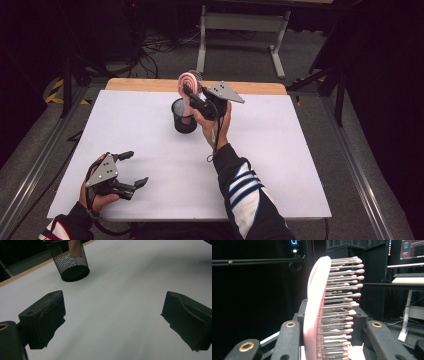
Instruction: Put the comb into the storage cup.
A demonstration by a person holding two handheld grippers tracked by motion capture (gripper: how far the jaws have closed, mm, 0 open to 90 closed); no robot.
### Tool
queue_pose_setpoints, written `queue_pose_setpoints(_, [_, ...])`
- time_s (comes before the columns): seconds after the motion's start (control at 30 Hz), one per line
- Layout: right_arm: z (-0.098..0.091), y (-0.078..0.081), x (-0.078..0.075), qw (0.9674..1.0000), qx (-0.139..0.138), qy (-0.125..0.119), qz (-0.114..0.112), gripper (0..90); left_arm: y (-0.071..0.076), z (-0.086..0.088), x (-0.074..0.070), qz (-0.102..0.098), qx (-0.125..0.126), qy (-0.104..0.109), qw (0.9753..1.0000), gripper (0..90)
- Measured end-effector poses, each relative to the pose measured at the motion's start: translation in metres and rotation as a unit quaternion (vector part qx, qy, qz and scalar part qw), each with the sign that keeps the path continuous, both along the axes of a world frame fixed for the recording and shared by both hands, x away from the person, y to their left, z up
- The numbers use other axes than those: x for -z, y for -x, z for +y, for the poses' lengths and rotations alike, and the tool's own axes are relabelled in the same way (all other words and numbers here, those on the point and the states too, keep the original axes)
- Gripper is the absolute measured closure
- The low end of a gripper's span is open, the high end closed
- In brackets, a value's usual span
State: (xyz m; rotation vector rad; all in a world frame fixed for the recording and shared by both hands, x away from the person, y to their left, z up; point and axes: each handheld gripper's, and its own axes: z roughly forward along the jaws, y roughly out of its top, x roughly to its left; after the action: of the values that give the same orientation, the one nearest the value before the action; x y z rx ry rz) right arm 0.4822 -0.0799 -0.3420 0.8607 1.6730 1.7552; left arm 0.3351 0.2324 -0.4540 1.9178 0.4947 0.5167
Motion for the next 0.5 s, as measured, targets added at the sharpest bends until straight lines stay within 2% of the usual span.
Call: queue_pose_setpoints(0.5, [-0.003,-0.002,0.018,0.9998,0.001,0.003,0.02,63.0,0.0,-0.001,0.001,0.0,0.001,-0.001,1.0,6.0])
